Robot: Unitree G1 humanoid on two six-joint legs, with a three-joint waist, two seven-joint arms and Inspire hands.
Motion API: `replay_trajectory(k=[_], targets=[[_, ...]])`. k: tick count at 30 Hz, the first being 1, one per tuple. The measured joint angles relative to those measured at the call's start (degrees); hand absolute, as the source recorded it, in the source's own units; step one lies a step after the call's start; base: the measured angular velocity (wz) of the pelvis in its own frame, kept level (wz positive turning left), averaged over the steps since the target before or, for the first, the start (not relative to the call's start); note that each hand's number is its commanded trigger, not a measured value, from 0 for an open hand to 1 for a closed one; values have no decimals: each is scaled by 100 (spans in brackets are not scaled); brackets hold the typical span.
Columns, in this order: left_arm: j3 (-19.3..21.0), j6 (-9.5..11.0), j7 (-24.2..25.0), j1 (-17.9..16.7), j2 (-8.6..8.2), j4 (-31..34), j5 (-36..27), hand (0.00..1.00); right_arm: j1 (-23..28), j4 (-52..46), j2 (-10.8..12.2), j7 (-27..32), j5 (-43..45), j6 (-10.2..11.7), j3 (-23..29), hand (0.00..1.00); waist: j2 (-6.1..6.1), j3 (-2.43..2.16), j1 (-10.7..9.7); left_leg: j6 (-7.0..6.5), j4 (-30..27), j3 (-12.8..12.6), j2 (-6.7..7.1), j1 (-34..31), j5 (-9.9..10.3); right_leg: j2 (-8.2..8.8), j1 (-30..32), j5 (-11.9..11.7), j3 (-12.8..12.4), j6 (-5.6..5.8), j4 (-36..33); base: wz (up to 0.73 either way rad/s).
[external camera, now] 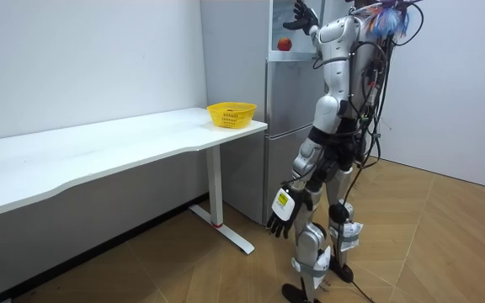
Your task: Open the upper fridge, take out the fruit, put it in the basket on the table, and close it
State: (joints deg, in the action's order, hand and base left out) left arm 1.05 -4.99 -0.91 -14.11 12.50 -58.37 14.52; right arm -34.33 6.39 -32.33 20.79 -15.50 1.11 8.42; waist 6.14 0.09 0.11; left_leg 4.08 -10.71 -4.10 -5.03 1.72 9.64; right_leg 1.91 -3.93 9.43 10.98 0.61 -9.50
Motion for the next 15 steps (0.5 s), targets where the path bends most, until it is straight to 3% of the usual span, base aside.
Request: replay_trajectory(k=[2,10,15], targets=[[2,-6,-10,1,-1,0,4,0,0,167,0,-60,-2,-1,0,0,-4,-5,10,0,0,0,0,0,0,1,-1,0,-1,0,-7,0],[18,-216,-7,-19,-5,6,73,0,42,636,0,-306,18,-364,3,0,-49,-23,-4,0,1,-1,0,-12,-1,1,21,0,1,0,-19,0],[17,-215,-7,-1,-7,5,128,0,207,641,1,-447,29,-389,0,0,-13,-27,-2,0,0,-12,0,-11,-1,1,24,0,-3,0,-19,0]])
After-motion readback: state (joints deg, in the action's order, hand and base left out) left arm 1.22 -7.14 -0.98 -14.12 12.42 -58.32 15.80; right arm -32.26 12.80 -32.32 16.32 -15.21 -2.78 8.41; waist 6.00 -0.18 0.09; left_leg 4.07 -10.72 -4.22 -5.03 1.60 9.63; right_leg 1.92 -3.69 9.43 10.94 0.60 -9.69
